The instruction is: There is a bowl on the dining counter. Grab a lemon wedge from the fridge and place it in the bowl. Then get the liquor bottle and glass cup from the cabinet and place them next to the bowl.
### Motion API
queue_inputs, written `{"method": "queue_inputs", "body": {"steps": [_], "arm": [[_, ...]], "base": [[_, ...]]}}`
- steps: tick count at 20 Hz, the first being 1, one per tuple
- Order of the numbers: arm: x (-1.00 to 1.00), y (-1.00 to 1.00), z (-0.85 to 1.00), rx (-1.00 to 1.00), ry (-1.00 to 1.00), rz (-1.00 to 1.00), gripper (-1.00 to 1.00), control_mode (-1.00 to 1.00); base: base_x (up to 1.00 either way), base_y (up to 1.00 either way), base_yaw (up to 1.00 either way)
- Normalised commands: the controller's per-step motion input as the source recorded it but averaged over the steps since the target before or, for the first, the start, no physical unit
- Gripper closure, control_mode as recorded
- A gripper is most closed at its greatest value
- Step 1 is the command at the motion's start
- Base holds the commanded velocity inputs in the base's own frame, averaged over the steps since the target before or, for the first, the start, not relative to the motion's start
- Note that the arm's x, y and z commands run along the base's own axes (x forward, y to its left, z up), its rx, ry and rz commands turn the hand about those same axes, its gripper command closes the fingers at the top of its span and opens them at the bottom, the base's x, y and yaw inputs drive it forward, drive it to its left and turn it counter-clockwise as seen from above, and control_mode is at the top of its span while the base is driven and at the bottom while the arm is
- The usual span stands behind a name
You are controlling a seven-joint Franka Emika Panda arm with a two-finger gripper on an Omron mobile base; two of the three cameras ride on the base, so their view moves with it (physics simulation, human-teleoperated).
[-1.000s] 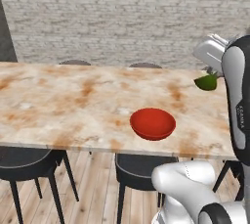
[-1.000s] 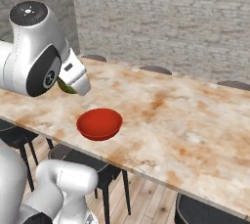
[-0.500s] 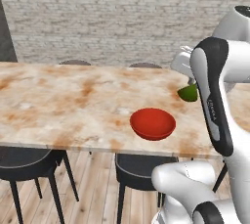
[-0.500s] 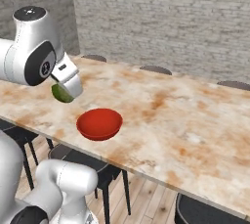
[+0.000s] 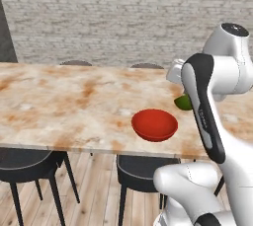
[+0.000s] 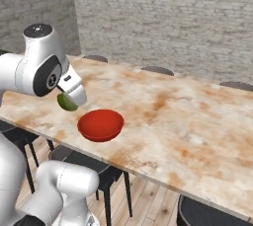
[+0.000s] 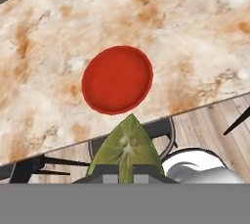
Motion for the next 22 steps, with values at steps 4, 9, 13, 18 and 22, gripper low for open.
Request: {"method": "queue_inputs", "body": {"steps": [4,9,13,18,22], "arm": [[0.3,-0.05,-0.45,0.0,0.07,0.0,1.0,-1.0],[0.36,-0.08,-0.39,0.0,0.16,0.0,1.0,-1.0],[0.52,-0.05,-0.36,0.0,0.21,0.0,1.0,-1.0],[0.37,-0.02,-0.41,-0.03,0.12,0.0,1.0,-1.0],[0.21,0.0,-0.44,-0.09,0.0,0.0,1.0,-1.0]], "base": [[0.0,0.0,0.0],[0.0,0.0,0.0],[0.0,0.0,0.0],[0.0,0.0,0.0],[0.0,0.0,0.0]]}}
